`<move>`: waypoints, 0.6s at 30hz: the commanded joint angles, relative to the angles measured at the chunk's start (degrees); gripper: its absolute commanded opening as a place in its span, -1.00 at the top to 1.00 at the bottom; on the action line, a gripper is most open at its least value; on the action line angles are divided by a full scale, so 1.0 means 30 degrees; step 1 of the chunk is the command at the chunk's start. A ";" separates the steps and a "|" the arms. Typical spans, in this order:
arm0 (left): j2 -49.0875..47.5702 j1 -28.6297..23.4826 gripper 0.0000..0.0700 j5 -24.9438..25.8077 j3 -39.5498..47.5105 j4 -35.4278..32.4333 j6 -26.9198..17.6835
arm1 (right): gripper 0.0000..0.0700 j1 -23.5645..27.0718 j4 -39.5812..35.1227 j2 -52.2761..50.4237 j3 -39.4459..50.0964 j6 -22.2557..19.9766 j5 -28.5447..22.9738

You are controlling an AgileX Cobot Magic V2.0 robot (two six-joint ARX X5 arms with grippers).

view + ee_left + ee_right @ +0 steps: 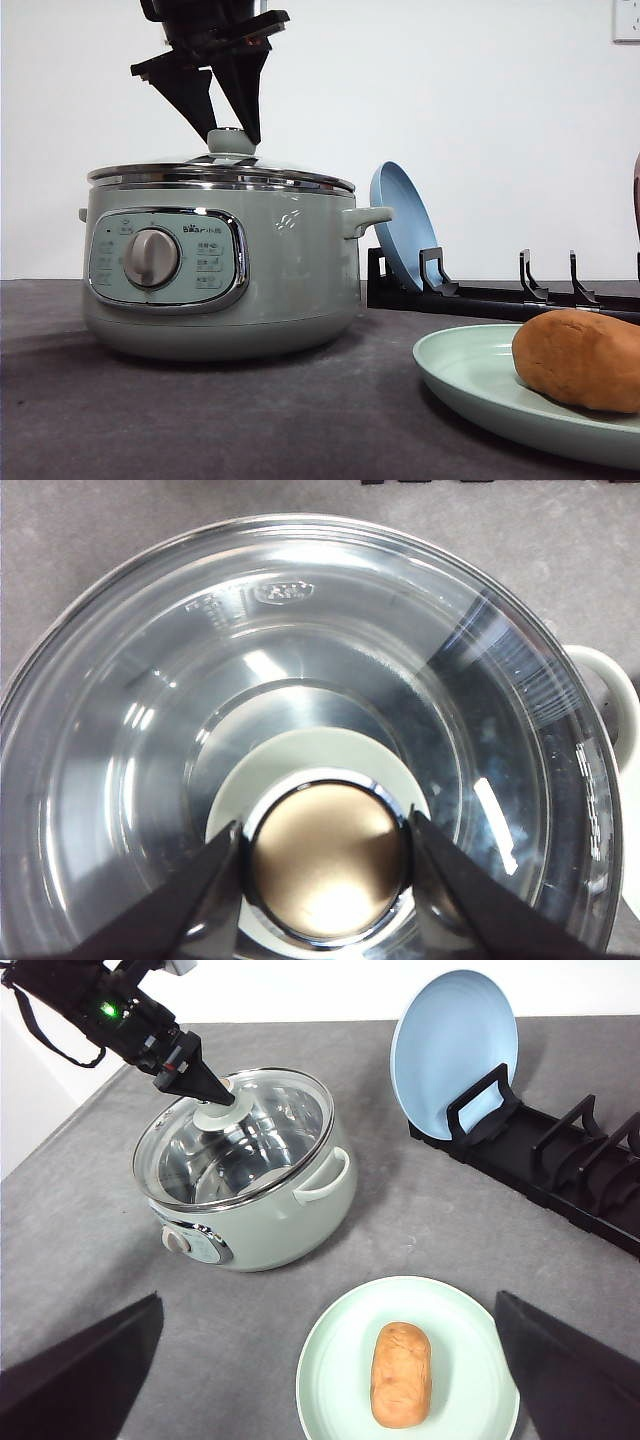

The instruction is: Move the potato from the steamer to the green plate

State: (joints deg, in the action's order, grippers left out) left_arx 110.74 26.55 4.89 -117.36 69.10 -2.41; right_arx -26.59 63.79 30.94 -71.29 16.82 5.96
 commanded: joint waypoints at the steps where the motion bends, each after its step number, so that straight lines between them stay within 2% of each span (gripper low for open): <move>1: 0.0423 0.0160 1.00 0.0153 -0.0590 -0.0463 -0.0588 | -0.97 -0.0109 -0.0255 0.0095 -0.0379 0.0131 -0.0015; 9: 0.0423 0.0160 1.00 0.0160 -0.0590 -0.0044 -0.1690 | -0.97 -0.0109 -0.0248 0.0095 -0.0379 0.0124 -0.0015; 18: 0.0423 0.0160 1.00 0.0160 -0.0590 -0.0621 -0.1844 | -0.97 -0.0109 -0.0234 0.0095 -0.0379 0.0117 -0.0015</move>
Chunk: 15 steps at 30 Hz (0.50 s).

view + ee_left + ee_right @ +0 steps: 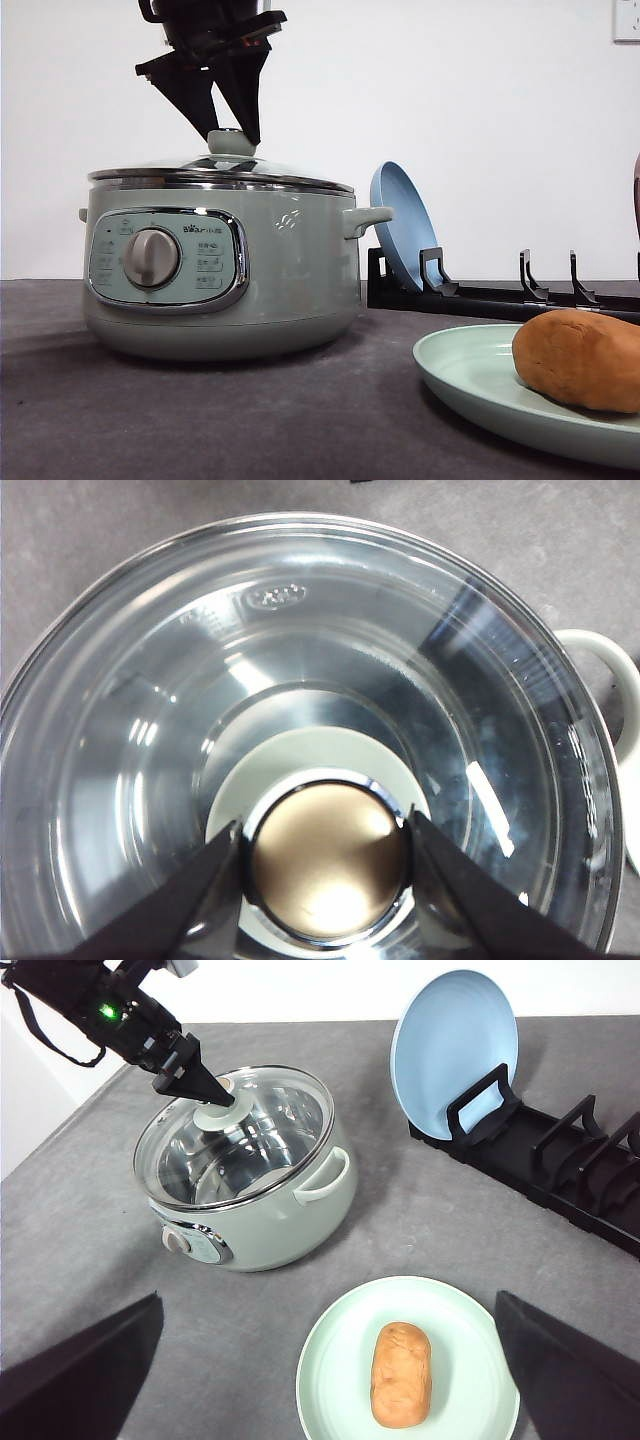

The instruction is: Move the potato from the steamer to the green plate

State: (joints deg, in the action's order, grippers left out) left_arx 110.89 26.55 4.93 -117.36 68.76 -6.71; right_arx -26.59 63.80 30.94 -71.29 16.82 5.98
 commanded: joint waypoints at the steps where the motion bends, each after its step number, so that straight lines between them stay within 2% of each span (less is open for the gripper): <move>1: 0.0373 0.0160 1.00 0.0149 -0.0590 -0.0501 -0.0408 | -0.97 -0.0109 -0.0236 0.0095 -0.0379 0.0117 -0.0022; 15: 0.0387 0.0153 0.95 0.0734 -0.0590 -0.0156 -0.0318 | -0.97 -0.0109 -0.0243 0.0095 -0.0379 0.0117 -0.0022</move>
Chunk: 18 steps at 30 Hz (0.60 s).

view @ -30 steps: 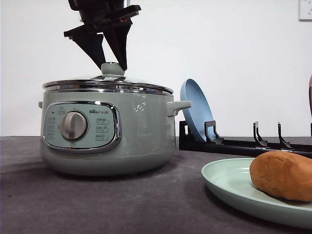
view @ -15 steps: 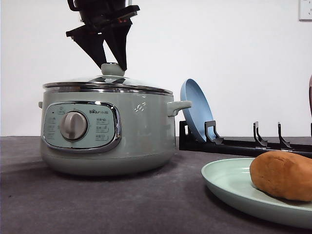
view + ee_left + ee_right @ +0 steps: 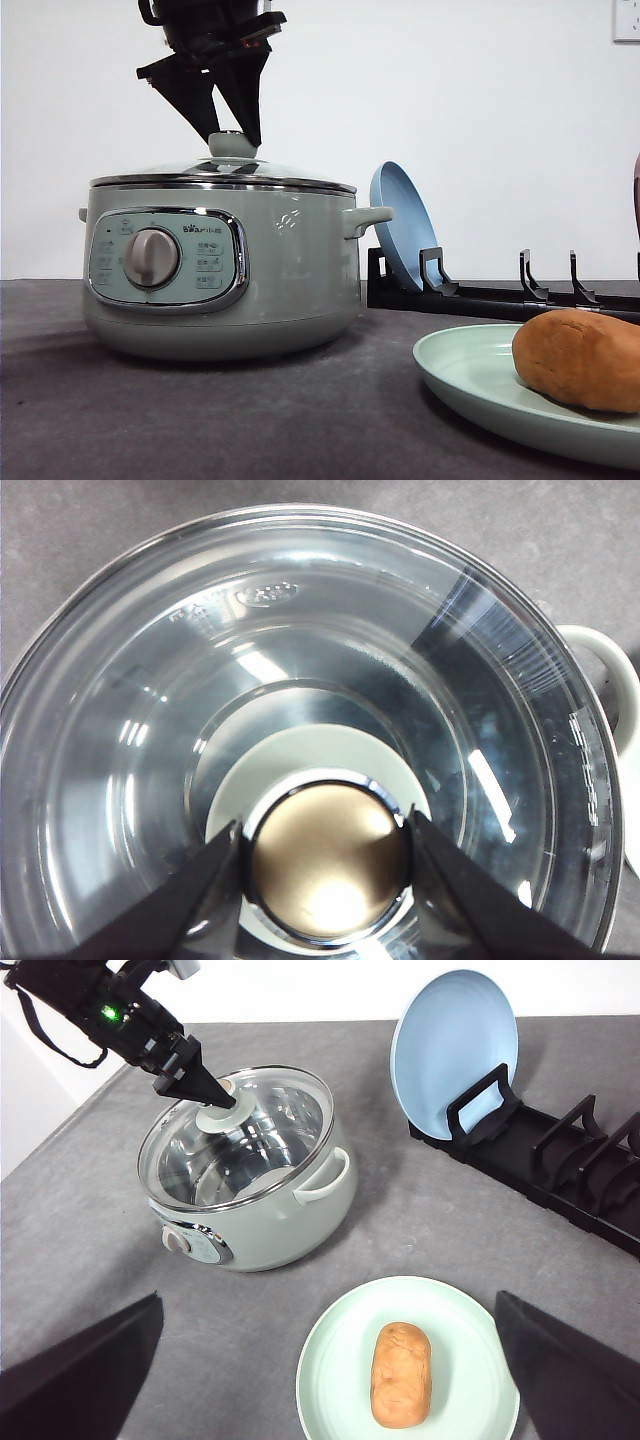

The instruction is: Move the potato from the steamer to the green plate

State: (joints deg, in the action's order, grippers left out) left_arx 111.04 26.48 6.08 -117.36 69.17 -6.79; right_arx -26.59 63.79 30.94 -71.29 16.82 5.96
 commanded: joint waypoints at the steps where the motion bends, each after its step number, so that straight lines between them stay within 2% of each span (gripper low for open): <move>1: 0.0335 0.0175 0.88 0.0353 -0.0590 -0.0303 -0.0291 | -0.97 -0.0109 -0.0240 0.0095 -0.0379 0.0117 -0.0015; 5: 0.0335 0.0170 0.45 0.0353 -0.0592 -0.0351 -0.0299 | -0.97 -0.0109 -0.0240 0.0095 -0.0379 0.0117 -0.0022; 9: 0.0335 0.0070 -0.17 0.0353 -0.0611 -0.0377 -0.0292 | -0.97 -0.0109 -0.0240 0.0095 -0.0379 0.0117 -0.0022; 13: 0.0335 0.0051 -0.69 0.0346 -0.0636 -0.0519 -0.0080 | -0.97 -0.0109 -0.0240 0.0095 -0.0379 0.0007 -0.0093; 15: 0.0329 0.0051 -0.91 0.0346 -0.0674 -0.0551 0.0104 | -0.97 -0.0109 -0.0240 0.0095 -0.0379 -0.0112 -0.0147; 18: 0.0308 0.0051 -1.00 0.0346 -0.0788 -0.0435 0.0269 | -0.97 -0.0109 -0.0240 0.0095 -0.0379 -0.0179 -0.0154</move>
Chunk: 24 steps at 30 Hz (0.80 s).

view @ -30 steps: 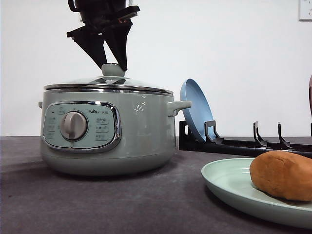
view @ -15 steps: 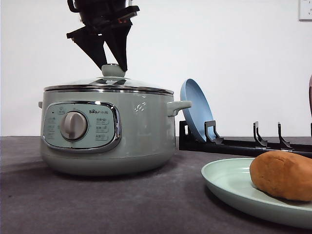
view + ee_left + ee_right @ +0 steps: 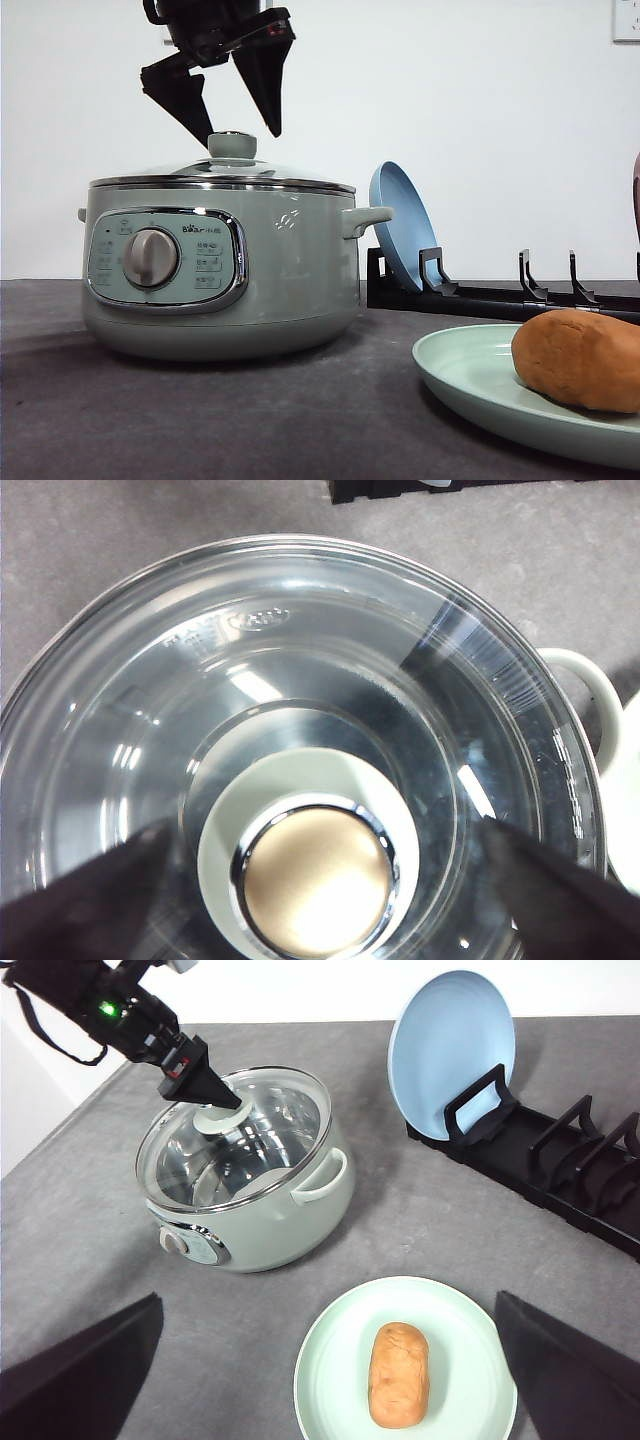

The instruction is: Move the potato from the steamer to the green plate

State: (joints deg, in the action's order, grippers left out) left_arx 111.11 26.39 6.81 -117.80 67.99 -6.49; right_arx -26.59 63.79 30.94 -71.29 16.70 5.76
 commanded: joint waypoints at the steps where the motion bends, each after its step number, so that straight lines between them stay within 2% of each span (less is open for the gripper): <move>1: 0.0262 0.0080 -1.00 0.0102 -0.0737 0.0030 0.0308 | -0.97 -0.0109 -0.0237 0.0095 -0.0379 -0.0149 -0.0087; 9: -0.1127 0.0080 -1.00 0.0102 -0.1129 0.0731 0.0941 | -0.97 -0.0109 -0.0008 0.0095 -0.0379 -0.0471 -0.0572; 24: -0.7117 0.0102 -1.00 0.0170 -0.0430 0.2858 0.1192 | -0.97 -0.0109 0.0473 0.0095 -0.0372 -0.1081 -0.0642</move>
State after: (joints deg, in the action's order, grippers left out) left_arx 90.68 26.39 7.01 -118.42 76.83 -3.46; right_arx -26.59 65.42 30.94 -71.29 14.56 4.03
